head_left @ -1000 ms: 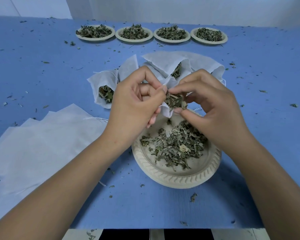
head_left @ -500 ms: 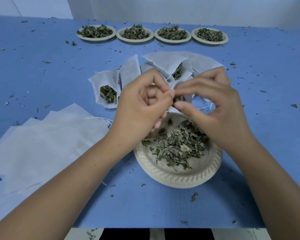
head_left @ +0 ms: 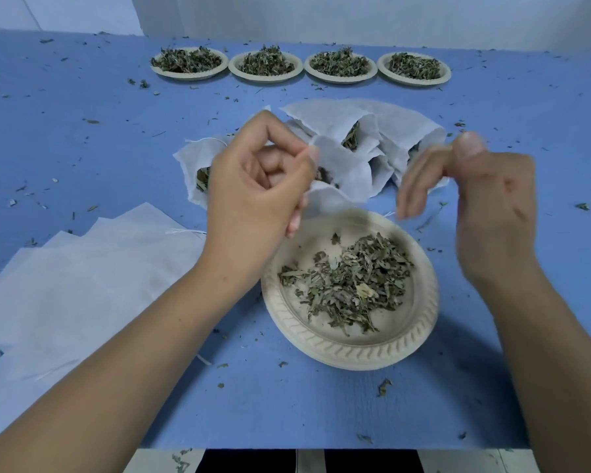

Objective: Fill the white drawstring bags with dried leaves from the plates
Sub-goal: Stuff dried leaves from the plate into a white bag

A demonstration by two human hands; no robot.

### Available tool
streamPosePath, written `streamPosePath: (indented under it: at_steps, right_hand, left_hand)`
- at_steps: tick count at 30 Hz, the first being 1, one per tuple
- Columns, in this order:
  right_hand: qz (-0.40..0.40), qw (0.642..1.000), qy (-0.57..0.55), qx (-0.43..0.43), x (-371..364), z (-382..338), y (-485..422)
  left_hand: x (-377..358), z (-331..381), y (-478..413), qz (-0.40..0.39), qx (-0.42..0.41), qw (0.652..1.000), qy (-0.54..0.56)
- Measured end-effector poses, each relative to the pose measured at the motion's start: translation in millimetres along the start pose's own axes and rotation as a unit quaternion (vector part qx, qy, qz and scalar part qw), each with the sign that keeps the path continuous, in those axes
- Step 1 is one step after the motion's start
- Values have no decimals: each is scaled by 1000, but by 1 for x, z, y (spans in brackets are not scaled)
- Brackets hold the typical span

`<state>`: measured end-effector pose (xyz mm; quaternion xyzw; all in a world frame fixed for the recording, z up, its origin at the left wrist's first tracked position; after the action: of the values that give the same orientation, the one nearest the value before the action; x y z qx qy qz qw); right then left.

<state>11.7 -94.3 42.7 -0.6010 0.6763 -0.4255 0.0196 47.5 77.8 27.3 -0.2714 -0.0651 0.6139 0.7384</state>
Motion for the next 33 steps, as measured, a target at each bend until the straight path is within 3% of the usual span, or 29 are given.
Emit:
streamPosePath:
  at_steps: [1, 3, 5, 8, 11, 17, 24, 33]
  right_hand:
    - [-85, 995, -39, -36, -12, 4, 1]
    - [-289, 951, -50, -103, -49, 13, 19]
    - [-400, 908, -15, -123, -72, 18, 37]
    - [-363, 926, 36, -96, -72, 19, 30]
    - [-318, 942, 104, -16, -66, 8, 21]
    - [-386, 897, 200, 82, -93, -5, 37]
    - [-359, 919, 144, 75, -88, -10, 33]
    - [-212, 971, -102, 34, -42, -17, 9]
  left_hand:
    - [6, 0, -2, 21, -3, 1000, 1]
    - [12, 1, -3, 44, -6, 999, 7]
    - [12, 2, -4, 47, -7, 999, 8]
    - [7, 1, -3, 33, -3, 999, 0]
    - [2, -3, -1, 19, 10, 1000, -9]
    - [0, -7, -1, 8, 22, 1000, -3]
    - [-1, -9, 0, 5, 22, 1000, -11]
    - [2, -9, -1, 11, 16, 1000, -19]
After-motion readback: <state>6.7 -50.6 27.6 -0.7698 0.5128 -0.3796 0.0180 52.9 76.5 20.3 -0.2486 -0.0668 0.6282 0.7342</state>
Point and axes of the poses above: each hand's wrist, its own y-axis away from the middle knuckle, its own x-axis out of the back of the hand, z = x × y, the point moved 10 cm from there along -y, towards the middle knuckle, and after that the axes turned 14 degrees about y, right-handed, at the moved point
